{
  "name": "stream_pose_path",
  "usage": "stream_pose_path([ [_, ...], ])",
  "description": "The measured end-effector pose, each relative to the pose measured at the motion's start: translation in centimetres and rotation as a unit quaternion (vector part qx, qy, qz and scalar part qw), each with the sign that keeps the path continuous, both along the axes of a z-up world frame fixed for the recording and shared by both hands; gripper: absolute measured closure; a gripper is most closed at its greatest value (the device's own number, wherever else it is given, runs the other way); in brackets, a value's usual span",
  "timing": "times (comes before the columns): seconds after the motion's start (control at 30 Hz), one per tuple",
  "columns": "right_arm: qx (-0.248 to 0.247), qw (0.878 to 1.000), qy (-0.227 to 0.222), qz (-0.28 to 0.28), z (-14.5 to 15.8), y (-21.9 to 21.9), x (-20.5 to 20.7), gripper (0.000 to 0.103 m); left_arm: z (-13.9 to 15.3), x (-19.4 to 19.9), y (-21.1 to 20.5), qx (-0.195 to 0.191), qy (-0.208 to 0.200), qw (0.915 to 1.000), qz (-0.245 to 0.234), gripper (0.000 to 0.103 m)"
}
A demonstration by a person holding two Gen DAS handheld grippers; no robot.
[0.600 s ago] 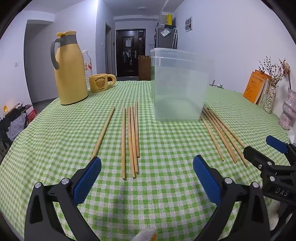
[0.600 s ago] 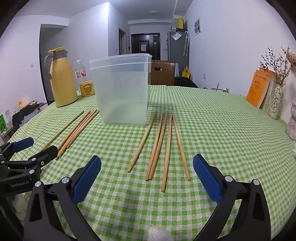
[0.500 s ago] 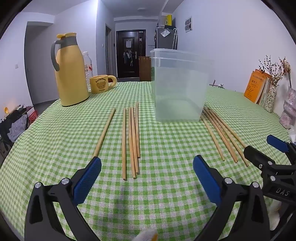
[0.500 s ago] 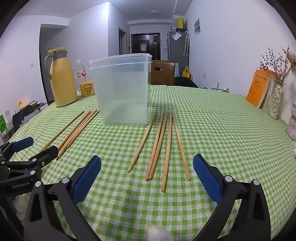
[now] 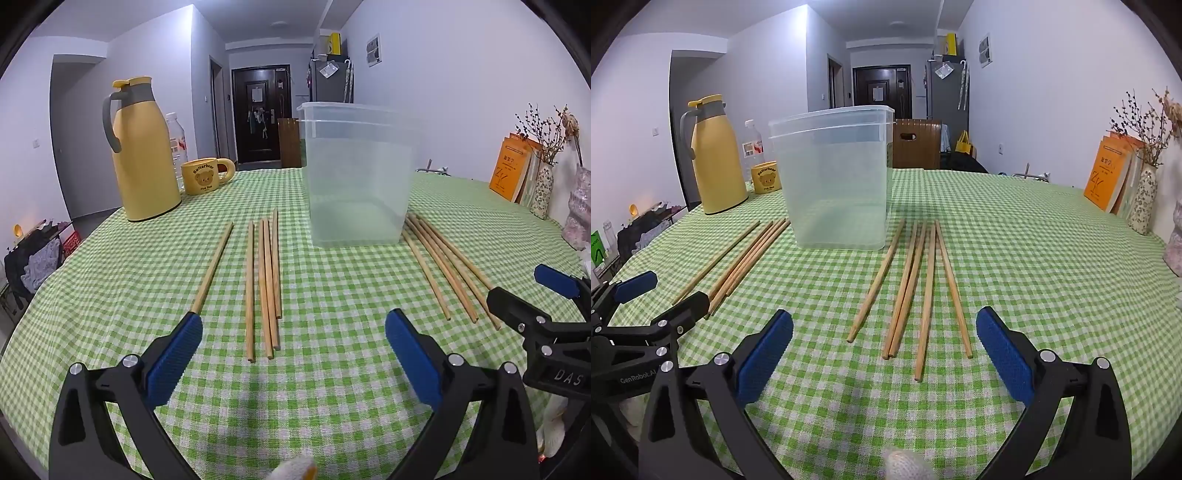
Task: Organize utensils
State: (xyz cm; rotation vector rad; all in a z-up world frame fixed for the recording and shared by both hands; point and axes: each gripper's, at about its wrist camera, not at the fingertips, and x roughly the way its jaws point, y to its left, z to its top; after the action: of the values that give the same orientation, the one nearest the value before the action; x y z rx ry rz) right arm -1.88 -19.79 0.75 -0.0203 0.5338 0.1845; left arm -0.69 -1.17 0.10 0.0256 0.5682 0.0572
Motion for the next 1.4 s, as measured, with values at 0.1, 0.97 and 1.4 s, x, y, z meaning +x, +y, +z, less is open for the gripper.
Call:
stream_pose_path([
  [0.1,0.002,1.0,0.0,0.0,0.02,-0.28,-0.07,0.007,0.03,-0.01,0.05,0.0,0.0,1.0,0.0,0.007],
  [0.97,0.004,1.0,0.0,0.001,0.03,-0.34,-0.08,0.007,0.15,-0.22,0.29,-0.002,-0.005,1.0,0.005,0.007],
  [1.4,0.004,1.0,-0.001,0.001,-0.03,-0.45,-0.09,0.007,0.16,-0.18,0.31,-0.004,-0.005,1.0,0.005,0.007],
])
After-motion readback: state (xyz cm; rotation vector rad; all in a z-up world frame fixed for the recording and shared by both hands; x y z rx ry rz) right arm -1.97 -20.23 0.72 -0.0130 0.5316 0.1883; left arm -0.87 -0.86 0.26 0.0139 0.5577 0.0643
